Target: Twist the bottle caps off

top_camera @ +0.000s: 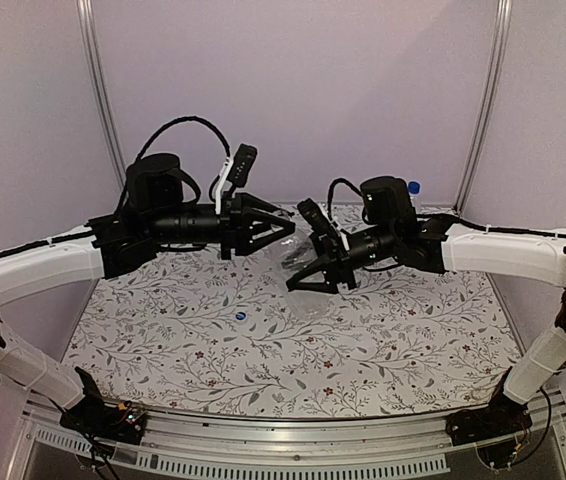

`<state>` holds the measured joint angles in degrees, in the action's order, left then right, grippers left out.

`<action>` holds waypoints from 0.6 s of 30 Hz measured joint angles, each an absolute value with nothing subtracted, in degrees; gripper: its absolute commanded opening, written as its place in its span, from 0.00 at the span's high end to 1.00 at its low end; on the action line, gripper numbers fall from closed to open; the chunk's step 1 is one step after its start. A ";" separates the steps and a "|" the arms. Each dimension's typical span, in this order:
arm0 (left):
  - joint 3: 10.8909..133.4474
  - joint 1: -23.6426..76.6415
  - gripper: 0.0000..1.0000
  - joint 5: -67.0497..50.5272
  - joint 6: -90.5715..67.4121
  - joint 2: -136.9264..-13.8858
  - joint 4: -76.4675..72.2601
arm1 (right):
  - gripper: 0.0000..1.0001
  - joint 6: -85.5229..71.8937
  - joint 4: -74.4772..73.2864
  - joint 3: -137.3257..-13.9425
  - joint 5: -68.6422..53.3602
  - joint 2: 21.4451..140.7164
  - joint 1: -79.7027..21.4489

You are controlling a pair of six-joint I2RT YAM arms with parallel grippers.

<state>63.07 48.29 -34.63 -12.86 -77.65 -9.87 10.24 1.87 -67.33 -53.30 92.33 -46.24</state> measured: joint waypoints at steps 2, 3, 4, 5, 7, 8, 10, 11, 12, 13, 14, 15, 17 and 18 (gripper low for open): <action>63.07 48.29 1.00 -34.24 -12.84 -77.49 -9.54 | 0.39 10.33 1.74 -67.33 -52.75 92.33 -46.28; 63.07 48.29 1.00 -34.06 -12.84 -77.43 -9.41 | 0.34 10.41 1.69 -67.33 -52.47 92.33 -46.37; 63.07 48.29 1.00 -33.82 -12.82 -77.28 -9.19 | 0.25 10.55 1.74 -67.33 -52.12 92.33 -46.46; 63.07 48.29 1.00 -33.65 -12.73 -77.10 -8.93 | 0.14 10.39 1.72 -67.33 -51.90 92.33 -46.50; 63.05 48.29 1.00 -33.30 -12.43 -76.69 -8.54 | 0.01 9.96 1.61 -67.33 -50.68 92.29 -46.50; 63.05 48.29 1.00 -33.12 -12.36 -76.47 -8.36 | 0.01 9.56 1.50 -67.33 -50.22 92.29 -46.48; 62.94 48.27 1.00 -32.29 -12.14 -75.70 -8.03 | 0.01 9.37 1.72 -67.26 -49.41 92.09 -46.35; 62.83 48.27 1.00 -31.81 -12.10 -75.29 -7.81 | 0.01 9.08 1.74 -67.13 -48.86 91.77 -46.17; 62.72 48.18 1.00 -31.24 -12.08 -74.83 -7.60 | 0.01 8.78 1.74 -66.96 -48.36 91.22 -46.00; 62.50 47.97 1.00 -30.52 -12.03 -74.32 -7.49 | 0.01 8.56 1.74 -66.81 -48.03 90.72 -45.74; 62.22 47.77 1.00 -29.76 -12.03 -73.71 -7.31 | 0.01 8.32 1.76 -66.54 -47.07 89.97 -45.36; 61.73 47.55 1.00 -28.36 -12.03 -72.88 -6.81 | 0.01 8.05 1.80 -66.28 -46.44 89.27 -44.91; 61.06 47.03 1.00 -25.32 -11.99 -71.48 -5.61 | 0.01 7.11 1.98 -65.32 -43.66 87.35 -43.62; 60.84 46.68 1.00 -23.44 -11.99 -70.89 -4.78 | 0.01 6.70 2.07 -64.90 -42.28 86.52 -42.96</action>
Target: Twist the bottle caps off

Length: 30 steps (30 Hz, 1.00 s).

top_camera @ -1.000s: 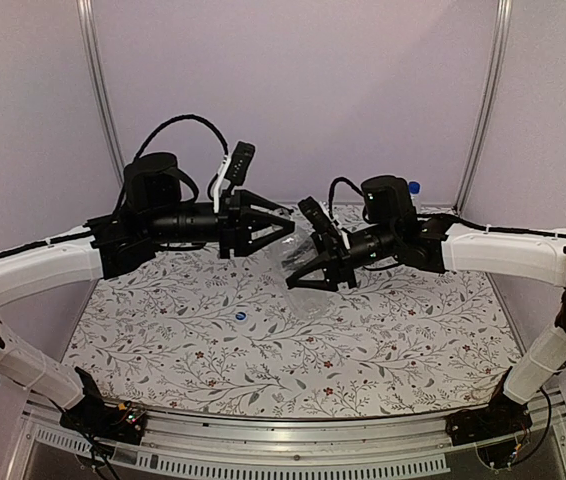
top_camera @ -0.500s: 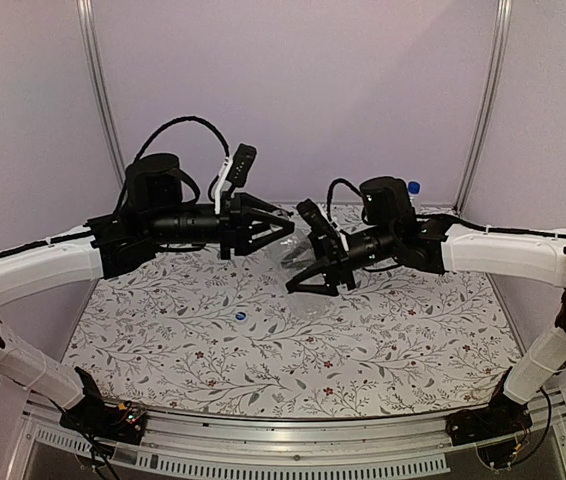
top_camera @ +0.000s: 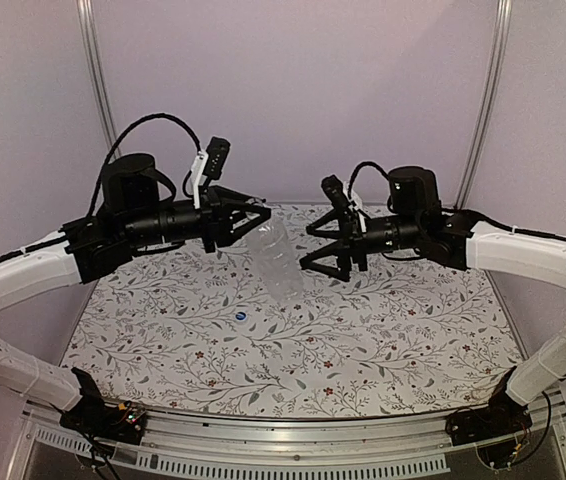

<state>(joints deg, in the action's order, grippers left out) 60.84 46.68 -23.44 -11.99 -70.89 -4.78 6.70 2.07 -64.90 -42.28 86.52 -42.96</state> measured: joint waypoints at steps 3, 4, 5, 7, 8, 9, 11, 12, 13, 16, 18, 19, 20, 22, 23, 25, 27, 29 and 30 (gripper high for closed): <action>60.47 45.56 1.00 -16.49 -11.92 -69.87 -2.94 | 0.01 4.67 2.57 -63.40 -35.40 83.77 -40.75; 60.36 45.28 1.00 -14.04 -11.86 -69.76 -2.42 | 0.01 4.05 2.59 -63.16 -33.58 83.18 -40.36; 60.16 44.95 1.00 -12.05 -11.81 -69.69 -1.85 | 0.01 3.25 2.59 -62.85 -30.24 82.26 -39.75; 59.33 44.47 1.00 -7.86 -11.79 -69.71 -1.13 | 0.01 1.61 2.63 -62.57 -25.21 80.86 -39.07; 58.78 44.25 1.00 -5.30 -11.79 -69.76 -0.80 | 0.01 0.97 2.61 -62.54 -23.03 80.29 -38.87; 58.13 44.01 1.00 -3.05 -11.79 -69.84 -0.73 | 0.01 0.38 2.63 -62.54 -20.14 79.59 -38.74; 57.36 43.44 1.00 -0.45 -11.79 -70.43 -0.78 | 0.01 -0.45 2.59 -62.54 -16.10 78.32 -38.61; 57.23 43.05 1.00 0.75 -11.79 -71.02 -0.86 | 0.01 -0.75 2.61 -62.54 -13.54 77.65 -38.59; 57.23 42.74 1.00 2.09 -11.77 -71.85 -1.08 | 0.01 -0.93 2.57 -62.54 -12.14 77.19 -38.57; 57.23 41.69 1.00 5.43 -11.53 -74.85 -2.31 | 0.01 -1.43 2.39 -62.54 -6.55 76.27 -38.54; 57.23 40.84 1.00 6.87 -11.29 -77.45 -3.40 | 0.01 -1.56 1.91 -62.54 -3.75 76.01 -38.54; 57.23 40.42 1.00 7.22 -11.16 -78.56 -3.90 | 0.01 -1.56 1.58 -62.54 -2.44 75.83 -38.54; 57.23 40.01 1.00 7.60 -11.11 -79.64 -4.45 | 0.01 -1.56 1.30 -62.46 -1.52 75.66 -38.54; 57.23 39.29 1.00 8.32 -11.03 -81.67 -5.56 | 0.01 -1.58 0.95 -62.04 0.21 75.00 -38.54; 57.23 38.92 1.00 8.49 -10.90 -82.78 -6.39 | 0.01 -1.58 0.84 -61.91 0.64 74.67 -38.54; 57.23 38.30 1.00 8.60 -10.79 -84.71 -7.94 | 0.01 -1.58 0.80 -61.60 1.41 73.91 -38.50; 57.25 37.63 1.00 8.51 -10.70 -86.78 -9.47 | 0.01 -1.56 0.78 -61.45 1.87 73.56 -38.50; 57.28 37.12 1.00 8.45 -10.70 -88.47 -10.37 | 0.01 -1.54 0.71 -61.41 2.31 73.47 -38.50; 57.28 36.88 1.00 8.38 -10.68 -89.45 -10.83 | 0.01 -1.52 0.64 -61.41 2.48 73.47 -38.50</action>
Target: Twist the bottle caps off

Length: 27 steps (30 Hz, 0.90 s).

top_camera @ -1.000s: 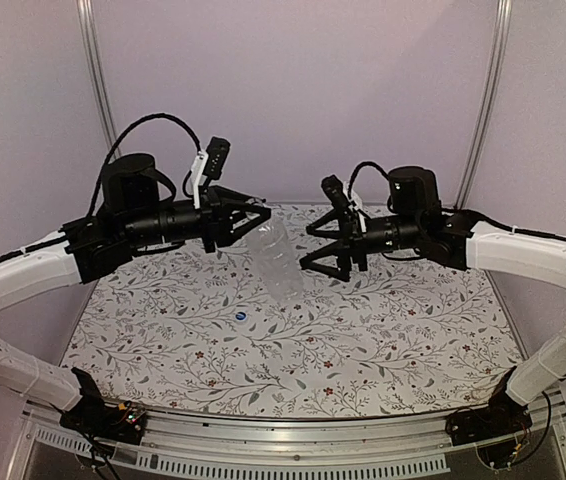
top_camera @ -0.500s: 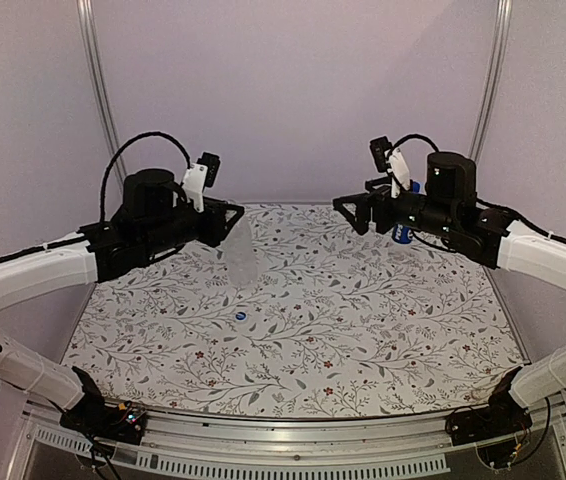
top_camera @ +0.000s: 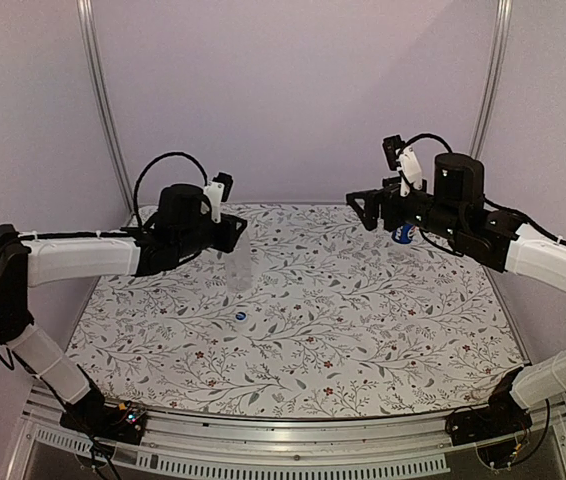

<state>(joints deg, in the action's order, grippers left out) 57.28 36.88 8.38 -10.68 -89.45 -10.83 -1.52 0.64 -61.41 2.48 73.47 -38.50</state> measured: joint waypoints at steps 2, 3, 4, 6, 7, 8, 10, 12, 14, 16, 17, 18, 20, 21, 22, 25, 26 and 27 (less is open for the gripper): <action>57.28 36.62 1.00 8.38 -10.68 -90.89 -11.40 | 0.01 -1.50 0.49 -61.30 2.74 73.47 -38.50; 57.28 36.58 1.00 8.34 -10.68 -91.57 -11.77 | 0.01 -1.50 0.45 -61.19 2.79 73.47 -38.50; 57.28 36.58 0.99 8.34 -10.66 -92.01 -12.32 | 0.01 -1.48 0.43 -61.08 2.81 73.47 -38.50; 57.25 36.58 0.98 8.23 -10.68 -92.40 -13.23 | 0.01 -1.48 0.38 -60.84 2.87 73.47 -38.50; 57.21 36.58 0.96 8.19 -10.68 -92.51 -13.65 | 0.01 -1.45 0.36 -60.69 2.87 73.47 -38.50; 57.14 36.58 0.93 8.19 -10.68 -92.58 -14.15 | 0.01 -1.45 0.32 -60.62 2.87 73.47 -38.50; 56.71 36.58 0.87 8.19 -10.72 -92.58 -15.18 | 0.01 -1.43 0.30 -60.47 2.87 73.47 -38.50; 55.99 36.58 0.80 8.23 -10.72 -92.58 -15.97 | 0.01 -1.41 0.27 -60.45 2.85 73.47 -38.50; 55.35 36.56 0.72 8.27 -10.76 -92.55 -17.08 | 0.01 -1.39 0.27 -60.45 2.85 73.47 -38.50; 54.76 36.56 0.59 8.38 -10.81 -92.49 -18.06 | 0.01 -1.32 0.25 -60.45 2.85 73.49 -38.50; 54.52 36.56 0.52 8.38 -10.90 -92.42 -18.44 | 0.01 -1.32 0.25 -60.45 2.85 73.49 -38.50; 54.26 36.56 0.47 8.40 -11.07 -92.31 -18.63 | 0.01 -1.30 0.25 -60.45 2.83 73.52 -38.50; 53.91 36.56 0.37 8.36 -11.22 -92.25 -18.61 | 0.01 -1.30 0.25 -60.45 2.81 73.71 -38.50; 53.71 36.51 0.32 8.36 -11.16 -92.25 -18.50 | 0.01 -1.30 0.25 -60.45 2.81 73.84 -38.50; 53.54 36.51 0.27 8.43 -11.38 -92.23 -18.35 | 0.01 -1.30 0.25 -60.45 2.79 74.02 -38.50; 53.17 36.40 0.16 8.58 -11.68 -91.59 -17.74 | 0.01 -1.30 0.21 -60.45 2.79 74.59 -38.50; 53.06 36.40 0.13 8.58 -12.08 -91.02 -17.56 | 0.01 -1.30 0.16 -60.45 2.76 74.74 -38.50; 53.06 36.38 0.10 8.64 -12.08 -90.43 -17.26 | 0.01 -1.32 -0.01 -60.45 2.76 74.78 -38.50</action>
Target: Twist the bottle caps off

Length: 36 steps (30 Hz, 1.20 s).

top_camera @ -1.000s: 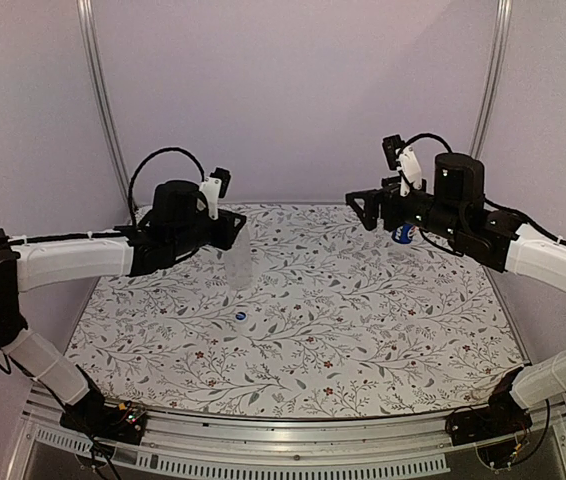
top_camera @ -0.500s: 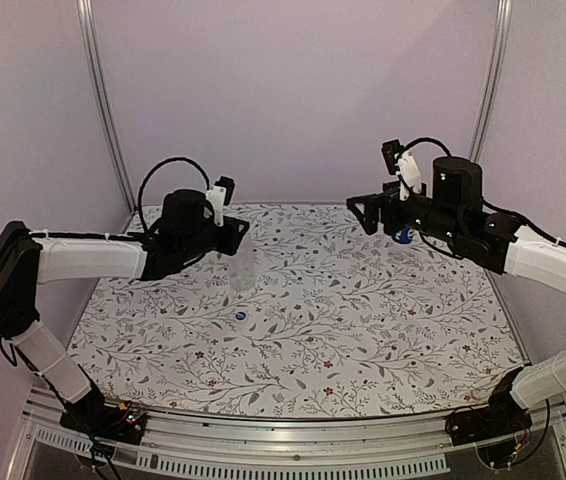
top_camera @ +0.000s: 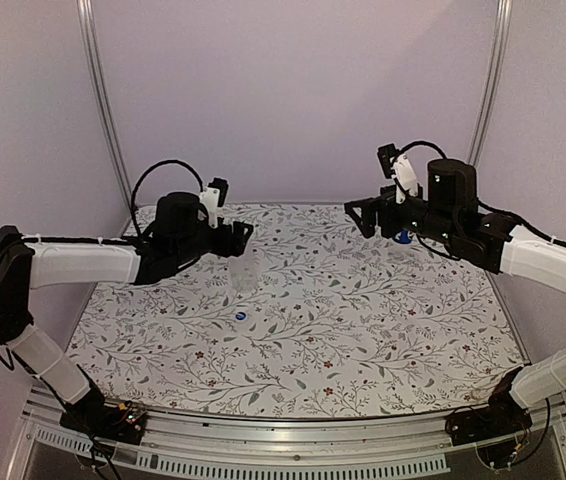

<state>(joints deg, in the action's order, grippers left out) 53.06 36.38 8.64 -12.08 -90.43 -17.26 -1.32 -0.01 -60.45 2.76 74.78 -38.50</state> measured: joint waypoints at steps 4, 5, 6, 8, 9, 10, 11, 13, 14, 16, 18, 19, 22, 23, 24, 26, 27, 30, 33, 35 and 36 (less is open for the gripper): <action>53.08 36.34 0.02 8.71 -12.75 -86.76 -16.03 | 0.01 -1.37 -1.56 -60.51 3.09 74.89 -38.28; 53.12 36.34 0.01 8.75 -13.19 -85.82 -15.38 | 0.01 -1.43 -2.15 -60.64 3.44 75.00 -38.06; 53.19 36.34 0.01 8.82 -13.65 -84.86 -14.59 | 0.01 -1.50 -2.63 -60.82 3.97 75.13 -37.78; 53.52 36.32 0.00 8.84 -14.66 -83.13 -12.86 | 0.01 -1.56 -3.68 -61.39 5.30 75.35 -36.75; 53.67 36.32 0.00 8.69 -15.03 -82.28 -11.97 | 0.01 -1.56 -4.12 -61.73 6.11 75.42 -36.01; 53.74 36.32 0.00 8.36 -15.35 -81.21 -11.05 | 0.01 -1.56 -4.71 -62.22 7.07 75.44 -35.24; 53.74 36.32 0.01 7.94 -15.73 -80.18 -10.31 | 0.01 -1.54 -5.50 -63.07 8.43 75.59 -34.11; 53.74 36.32 0.00 7.03 -16.12 -78.13 -8.75 | 0.01 -1.50 -6.72 -64.71 10.81 76.09 -32.23; 53.76 36.32 0.00 6.57 -16.21 -77.01 -8.05 | 0.01 -1.41 -7.35 -65.87 12.08 76.62 -31.18; 53.78 36.32 0.00 5.82 -16.34 -74.98 -6.52 | 0.01 -1.26 -9.04 -68.60 14.48 77.97 -28.91; 53.95 36.32 0.00 5.17 -16.43 -73.17 -4.84 | 0.01 -1.17 -10.50 -71.11 15.99 79.57 -26.79; 53.95 36.32 0.00 4.93 -16.49 -72.36 -4.36 | 0.01 -1.08 -11.16 -72.27 16.25 80.38 -25.89; 53.98 36.32 0.00 4.23 -16.58 -70.02 -2.66 | 0.01 -0.34 -13.04 -75.77 16.51 83.24 -23.09; 53.98 36.32 0.00 3.99 -16.58 -69.30 -2.13 | 0.01 -0.08 -13.61 -76.90 16.60 84.36 -22.26; 53.98 36.32 0.00 3.77 -16.60 -68.84 -1.89 | 0.01 0.19 -13.96 -78.00 16.71 85.54 -21.52; 53.98 36.32 0.00 3.42 -16.62 -68.05 -1.58 | 0.02 0.69 -14.63 -80.01 16.75 88.09 -20.01; 53.98 36.32 0.00 3.27 -16.62 -67.77 -1.50 | 0.03 0.86 -15.11 -80.71 16.58 89.06 -19.46; 53.98 36.32 0.00 2.87 -16.69 -67.22 -1.21 | 0.07 1.10 -16.71 -83.48 14.76 92.58 -17.58; 53.98 36.32 0.00 2.39 -16.82 -66.85 -1.04 | 0.13 1.17 -17.82 -86.17 12.12 96.01 -15.73; 53.98 36.32 0.00 2.20 -16.95 -66.61 -0.91 | 0.18 1.13 -18.37 -87.29 10.59 97.84 -14.81; 53.98 36.32 0.00 2.15 -16.99 -66.54 -0.89 | 0.21 1.15 -18.72 -87.68 9.69 98.67 -14.44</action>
